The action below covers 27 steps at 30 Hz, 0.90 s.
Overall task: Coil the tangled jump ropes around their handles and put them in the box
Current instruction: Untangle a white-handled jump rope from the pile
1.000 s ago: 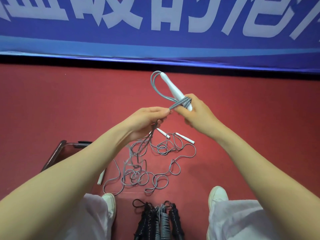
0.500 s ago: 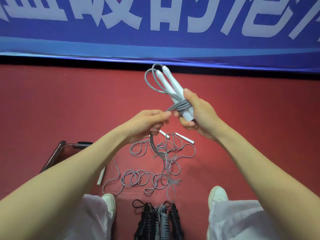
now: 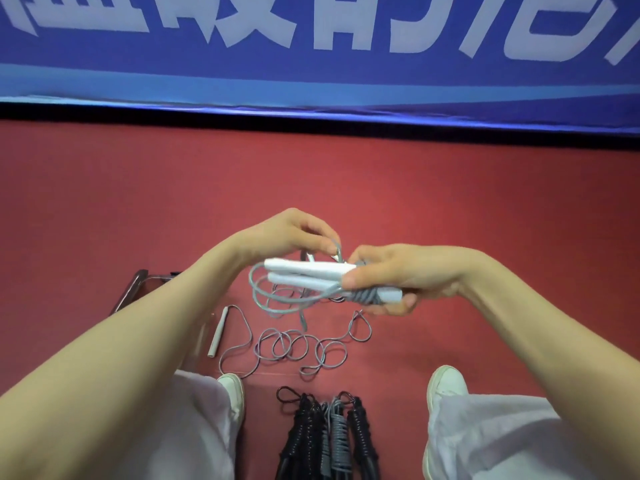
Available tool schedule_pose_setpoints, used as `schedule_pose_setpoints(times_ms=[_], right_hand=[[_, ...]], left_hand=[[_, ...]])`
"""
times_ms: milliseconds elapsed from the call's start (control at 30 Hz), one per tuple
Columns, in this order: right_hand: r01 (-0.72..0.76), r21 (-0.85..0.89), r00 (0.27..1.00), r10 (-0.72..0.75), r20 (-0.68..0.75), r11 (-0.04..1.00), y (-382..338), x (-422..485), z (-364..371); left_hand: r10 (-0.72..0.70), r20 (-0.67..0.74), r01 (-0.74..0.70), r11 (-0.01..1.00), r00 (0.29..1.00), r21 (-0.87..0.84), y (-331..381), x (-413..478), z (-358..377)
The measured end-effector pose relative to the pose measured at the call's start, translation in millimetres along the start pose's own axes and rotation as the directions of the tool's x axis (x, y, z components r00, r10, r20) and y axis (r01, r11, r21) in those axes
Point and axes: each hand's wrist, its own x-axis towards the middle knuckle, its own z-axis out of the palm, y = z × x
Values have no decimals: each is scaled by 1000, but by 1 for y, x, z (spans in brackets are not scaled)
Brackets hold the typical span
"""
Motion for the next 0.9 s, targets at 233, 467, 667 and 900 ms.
schedule_pose_setpoints(times_ms=[233,467,667,900], right_hand=[[-375,-541,843,35,-536,752,23,33,-16],[-576,-662,541,-384,-749,480,22,29,-27],[-457,-574,355,-452,-818,679,15,27,-27],[-48,-362,349,-324,-879,931,11,20,-35]], left_hand=[[52,-89,-51,999,995,16,17,11,30],[-155,-33,140,951,987,-275,31,13,35],[-172,-33,139,879,984,-456,33,13,40],[-186,-61,106,767,981,-633,30,18,40]])
